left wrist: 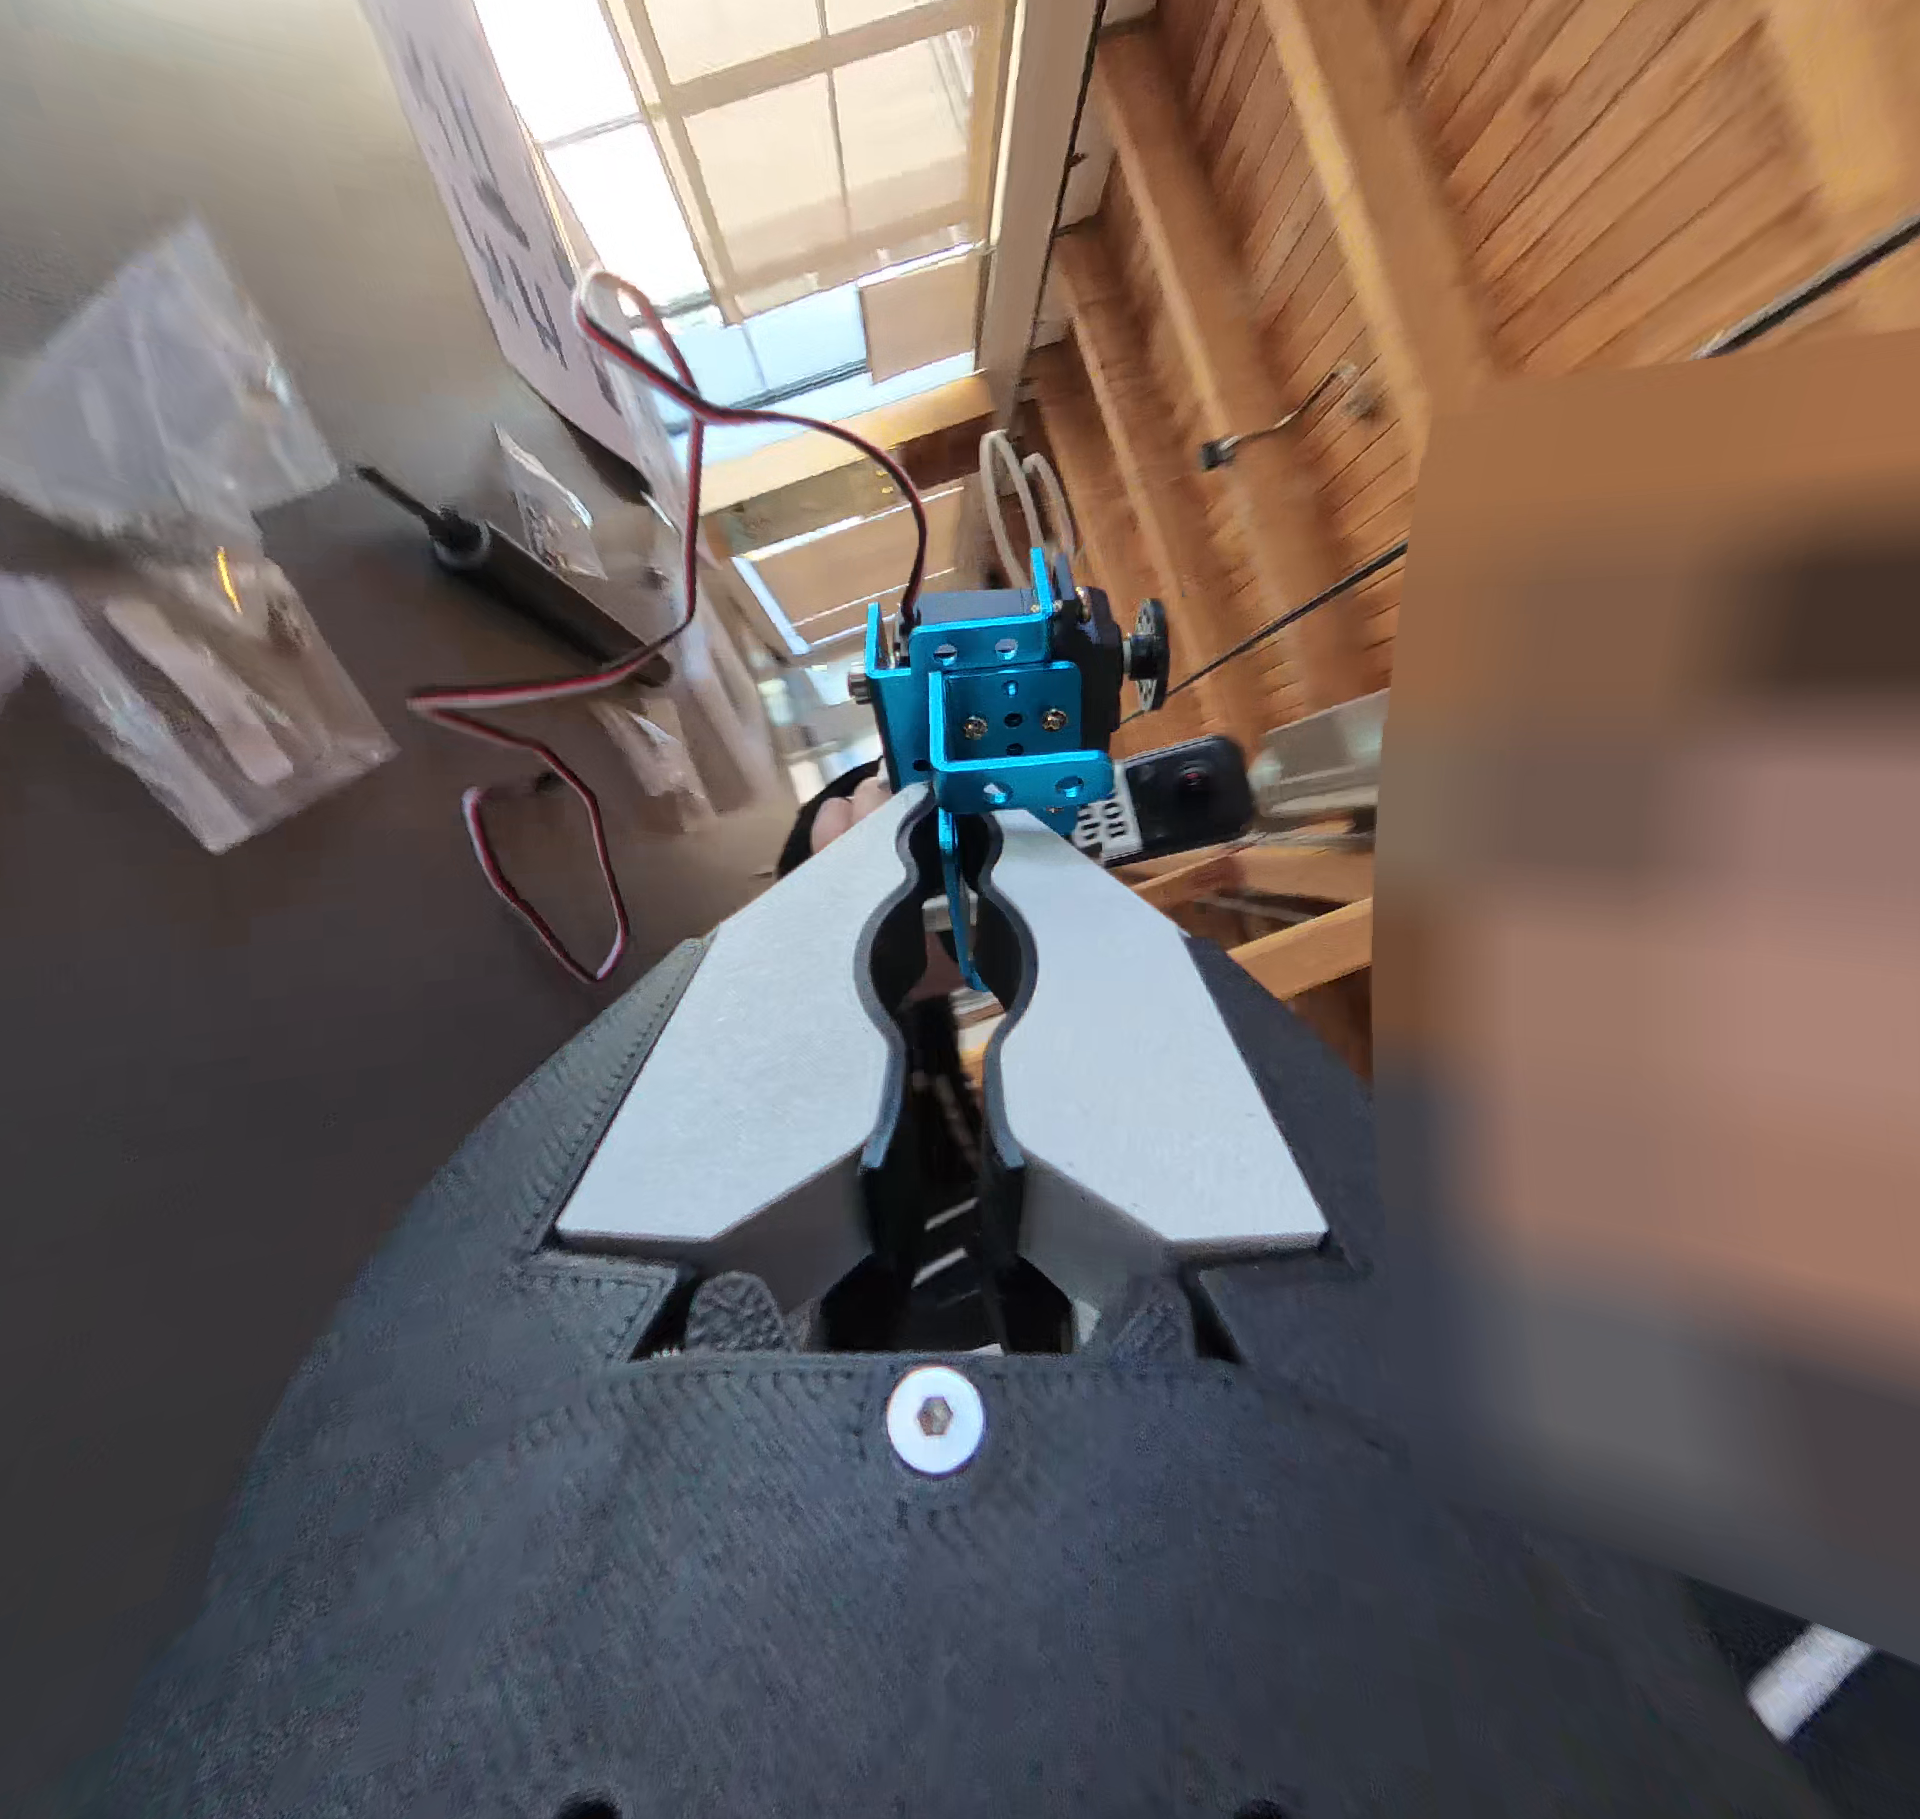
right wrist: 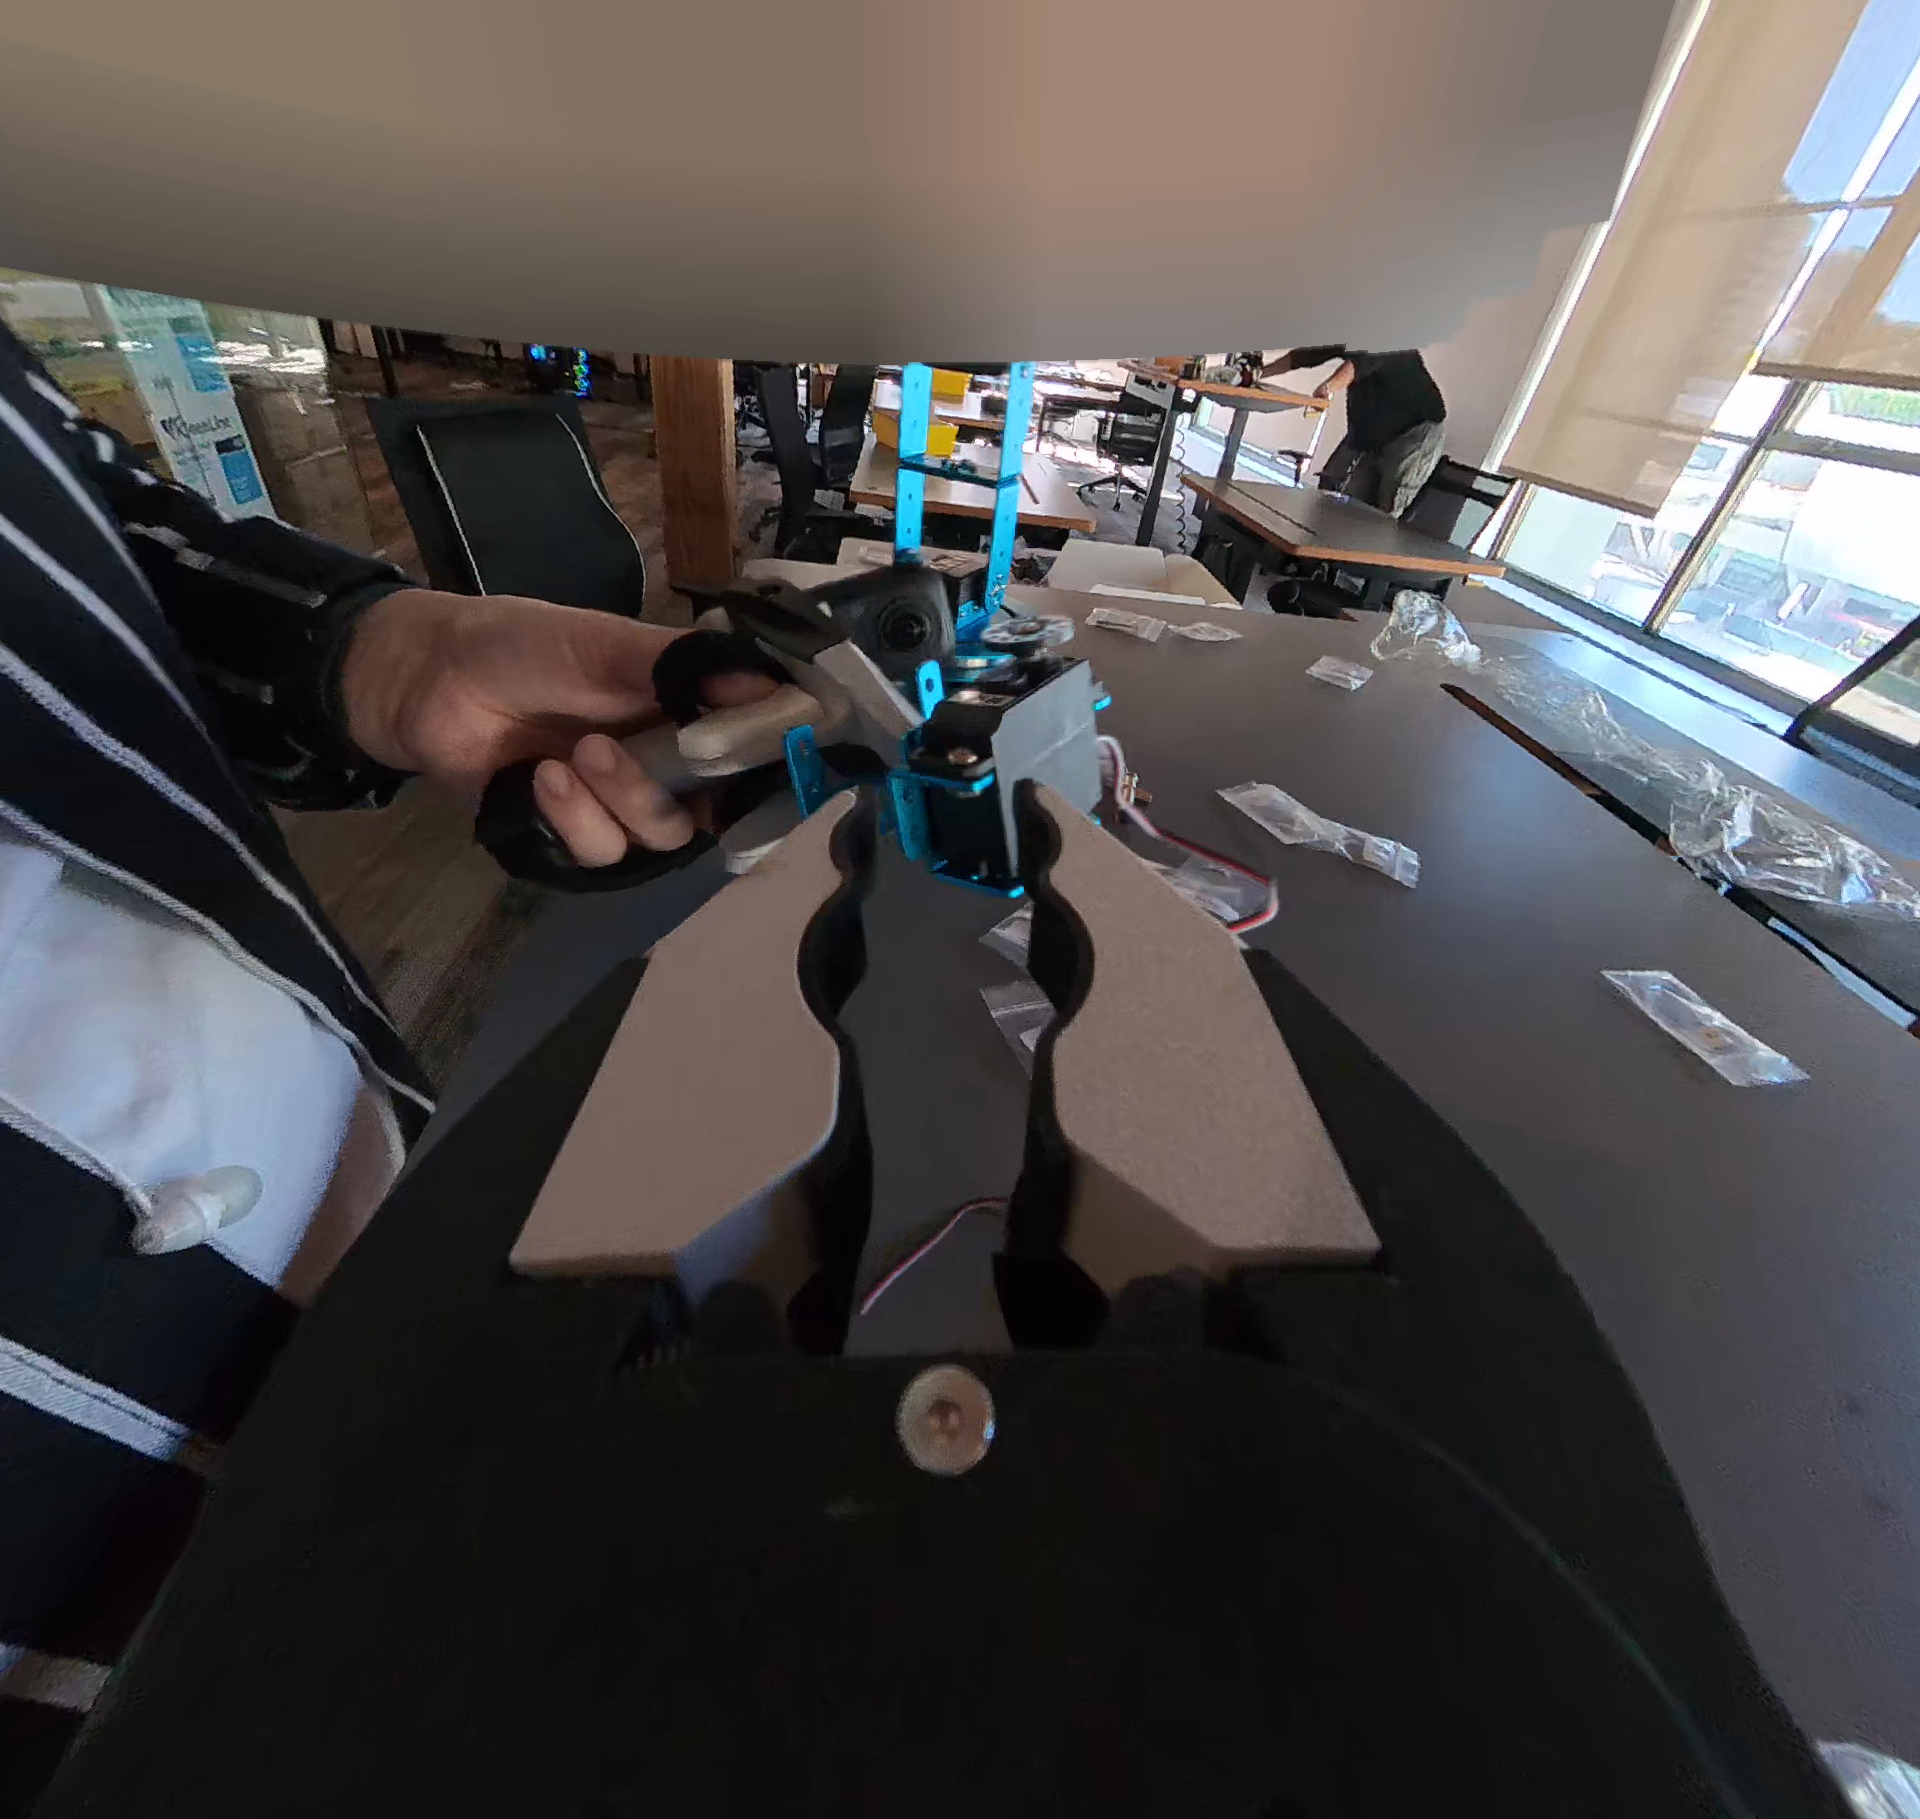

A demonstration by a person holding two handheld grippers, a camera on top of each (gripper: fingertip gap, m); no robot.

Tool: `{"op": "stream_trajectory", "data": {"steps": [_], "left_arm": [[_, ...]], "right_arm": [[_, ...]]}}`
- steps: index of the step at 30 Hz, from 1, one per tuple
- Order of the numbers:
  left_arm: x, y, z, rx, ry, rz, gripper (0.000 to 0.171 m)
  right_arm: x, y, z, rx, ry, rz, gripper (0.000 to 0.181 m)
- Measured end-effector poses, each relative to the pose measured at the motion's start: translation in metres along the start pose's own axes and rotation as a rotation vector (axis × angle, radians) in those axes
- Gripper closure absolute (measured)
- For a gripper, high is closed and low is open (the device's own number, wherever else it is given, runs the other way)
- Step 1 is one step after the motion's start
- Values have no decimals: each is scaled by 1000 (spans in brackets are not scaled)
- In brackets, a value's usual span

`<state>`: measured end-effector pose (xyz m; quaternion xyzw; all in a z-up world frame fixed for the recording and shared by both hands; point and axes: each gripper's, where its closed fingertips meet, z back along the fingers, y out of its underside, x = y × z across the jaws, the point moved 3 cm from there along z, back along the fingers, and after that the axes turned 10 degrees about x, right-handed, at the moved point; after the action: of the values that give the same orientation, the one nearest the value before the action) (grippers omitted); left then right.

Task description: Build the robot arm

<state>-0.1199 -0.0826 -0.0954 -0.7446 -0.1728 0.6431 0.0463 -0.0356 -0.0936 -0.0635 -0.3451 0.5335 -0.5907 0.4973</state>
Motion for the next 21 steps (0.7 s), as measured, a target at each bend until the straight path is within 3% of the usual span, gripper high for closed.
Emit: {"op": "stream_trajectory", "data": {"steps": [6, 21], "left_arm": [[0, 3, -2, 62, -119, -153, 171], [17, 3, 1, 96, -233, -225, 171]], "right_arm": [[2, 10, -8, 46, 2, 29, 153], [-2, 26, -18, 95, -14, -26, 140]]}}
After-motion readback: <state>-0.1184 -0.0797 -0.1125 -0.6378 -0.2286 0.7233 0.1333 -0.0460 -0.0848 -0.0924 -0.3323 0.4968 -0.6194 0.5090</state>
